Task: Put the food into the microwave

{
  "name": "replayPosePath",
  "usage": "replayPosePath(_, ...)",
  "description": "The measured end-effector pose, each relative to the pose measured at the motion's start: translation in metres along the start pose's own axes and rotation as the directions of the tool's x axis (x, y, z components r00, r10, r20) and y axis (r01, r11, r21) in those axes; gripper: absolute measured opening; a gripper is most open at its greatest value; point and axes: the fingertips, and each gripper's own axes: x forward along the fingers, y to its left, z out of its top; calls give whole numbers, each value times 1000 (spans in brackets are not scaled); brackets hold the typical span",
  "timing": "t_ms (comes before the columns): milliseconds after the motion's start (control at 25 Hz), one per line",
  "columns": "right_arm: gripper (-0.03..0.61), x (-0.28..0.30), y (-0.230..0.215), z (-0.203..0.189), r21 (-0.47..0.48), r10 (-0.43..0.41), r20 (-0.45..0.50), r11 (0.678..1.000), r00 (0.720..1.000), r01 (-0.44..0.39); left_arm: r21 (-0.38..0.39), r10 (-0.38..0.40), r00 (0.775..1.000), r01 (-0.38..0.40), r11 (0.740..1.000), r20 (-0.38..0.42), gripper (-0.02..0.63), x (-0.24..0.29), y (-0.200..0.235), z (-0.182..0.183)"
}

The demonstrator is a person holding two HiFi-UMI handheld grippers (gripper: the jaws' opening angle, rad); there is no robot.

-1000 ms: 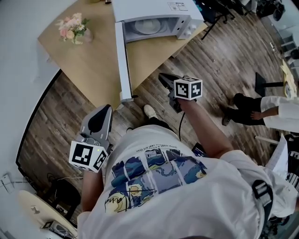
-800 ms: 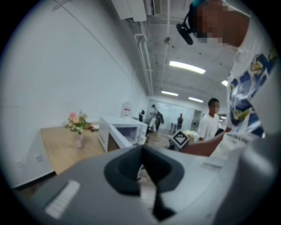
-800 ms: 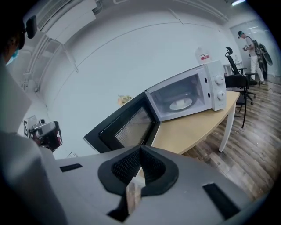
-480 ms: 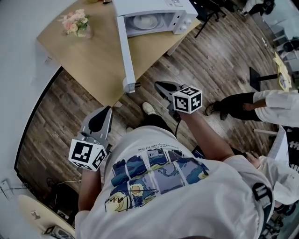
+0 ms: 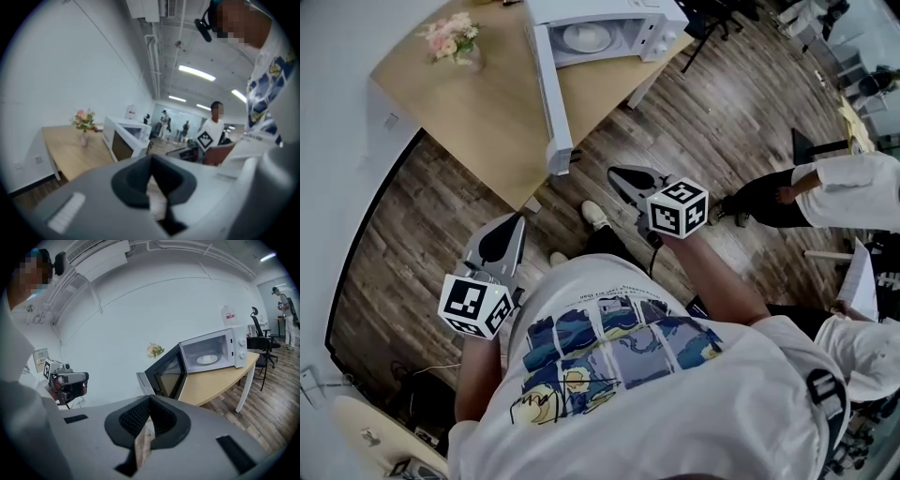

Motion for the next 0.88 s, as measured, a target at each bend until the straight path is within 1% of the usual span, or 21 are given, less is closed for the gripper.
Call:
replayPosePath(400,6,-4,20,2,-44,10,17,999,1000,-10,-14,1,1000,-1,1000,-8,9,-10,2,-11)
replayPosePath(600,6,-5,24,5,-71,9,25,997,1000,-7,-11,0,1000,0,1000,-7,9,-11,1,-12)
replayPosePath(880,6,-5,26,5,-80,6,30,997,1000,-3,-10,2,1000,-3,1000,-14,9,-12,1,-15)
